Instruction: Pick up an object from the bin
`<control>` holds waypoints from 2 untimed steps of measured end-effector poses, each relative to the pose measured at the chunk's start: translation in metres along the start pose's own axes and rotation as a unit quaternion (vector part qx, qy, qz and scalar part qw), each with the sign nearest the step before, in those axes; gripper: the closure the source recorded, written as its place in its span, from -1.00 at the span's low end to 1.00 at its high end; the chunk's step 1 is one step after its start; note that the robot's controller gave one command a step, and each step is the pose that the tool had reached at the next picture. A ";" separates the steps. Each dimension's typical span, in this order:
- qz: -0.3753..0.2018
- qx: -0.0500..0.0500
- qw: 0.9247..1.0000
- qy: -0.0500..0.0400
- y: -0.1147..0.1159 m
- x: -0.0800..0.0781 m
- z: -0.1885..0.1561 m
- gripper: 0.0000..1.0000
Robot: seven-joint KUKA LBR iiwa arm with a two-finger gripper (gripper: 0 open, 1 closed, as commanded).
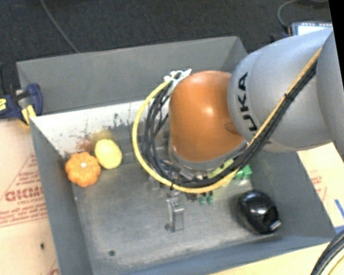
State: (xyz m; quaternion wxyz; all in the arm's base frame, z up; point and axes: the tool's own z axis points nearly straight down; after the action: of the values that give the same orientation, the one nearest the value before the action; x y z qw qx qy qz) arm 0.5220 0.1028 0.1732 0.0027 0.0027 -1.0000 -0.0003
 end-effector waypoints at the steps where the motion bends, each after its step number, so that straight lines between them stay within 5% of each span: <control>1: 0.001 -0.001 1.000 -0.004 0.000 -0.002 -0.004 -1.00; 2: -0.018 0.000 1.000 -0.003 -0.056 -0.017 0.020 -1.00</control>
Offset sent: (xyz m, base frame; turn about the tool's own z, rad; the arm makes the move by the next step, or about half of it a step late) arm 0.0434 -0.1598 -0.0676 -0.0946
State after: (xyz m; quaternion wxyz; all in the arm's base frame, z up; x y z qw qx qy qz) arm 0.5395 0.0468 0.1527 -0.0007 0.0211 -0.9998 -0.0003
